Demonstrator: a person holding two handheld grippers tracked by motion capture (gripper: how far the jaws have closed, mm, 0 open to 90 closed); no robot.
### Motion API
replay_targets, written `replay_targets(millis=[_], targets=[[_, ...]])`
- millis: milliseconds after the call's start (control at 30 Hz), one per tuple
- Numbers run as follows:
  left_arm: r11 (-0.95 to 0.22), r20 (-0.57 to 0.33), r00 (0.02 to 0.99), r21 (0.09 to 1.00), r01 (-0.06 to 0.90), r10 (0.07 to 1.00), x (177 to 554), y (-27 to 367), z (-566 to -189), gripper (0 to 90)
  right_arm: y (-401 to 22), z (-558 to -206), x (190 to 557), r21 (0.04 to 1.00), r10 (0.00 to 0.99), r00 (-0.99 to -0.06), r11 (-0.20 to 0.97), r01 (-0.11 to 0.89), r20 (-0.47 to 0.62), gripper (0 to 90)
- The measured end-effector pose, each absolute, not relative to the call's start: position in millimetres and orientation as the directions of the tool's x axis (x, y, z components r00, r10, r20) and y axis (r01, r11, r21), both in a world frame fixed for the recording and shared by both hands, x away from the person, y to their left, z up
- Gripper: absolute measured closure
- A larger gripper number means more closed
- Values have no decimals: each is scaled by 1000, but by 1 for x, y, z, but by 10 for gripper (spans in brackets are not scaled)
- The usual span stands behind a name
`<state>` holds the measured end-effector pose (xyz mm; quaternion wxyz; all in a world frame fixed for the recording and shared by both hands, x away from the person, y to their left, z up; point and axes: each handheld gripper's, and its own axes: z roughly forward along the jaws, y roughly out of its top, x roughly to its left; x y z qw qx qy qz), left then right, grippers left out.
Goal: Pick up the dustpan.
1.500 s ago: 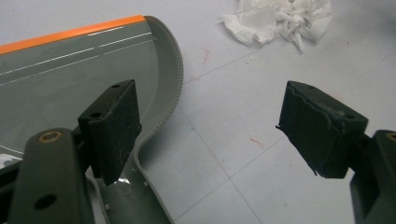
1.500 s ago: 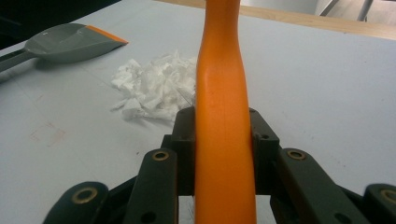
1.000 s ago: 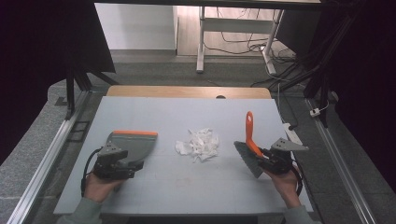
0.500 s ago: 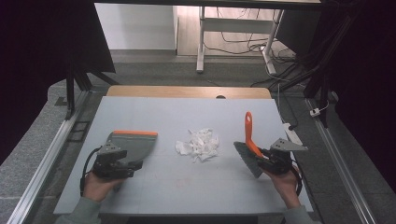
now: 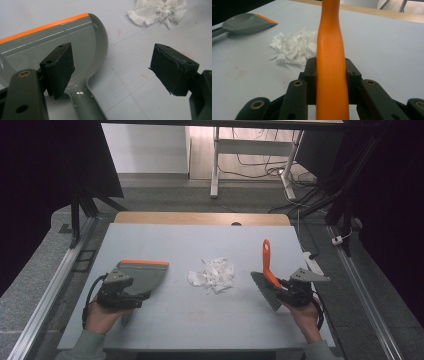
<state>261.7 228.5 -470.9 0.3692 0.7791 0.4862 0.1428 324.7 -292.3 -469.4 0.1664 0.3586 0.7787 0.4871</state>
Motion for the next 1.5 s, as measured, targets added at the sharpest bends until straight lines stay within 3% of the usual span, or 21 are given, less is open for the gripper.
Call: replay_targets(millis=[433,700,1500], targets=[[-283,-82,420,621,731,904,271,224,-440,199,-297,-468,325,885,724,-683,251,392,97,701],[-254,-56,367,625,738,929,260,225,-440,198,-298,-467,325,885,730,-677,246,395,99,701],[-142,-195,255,460,876,947,265,236,-490,157,-294,-468,323,883,720,-687,260,391,92,701]])
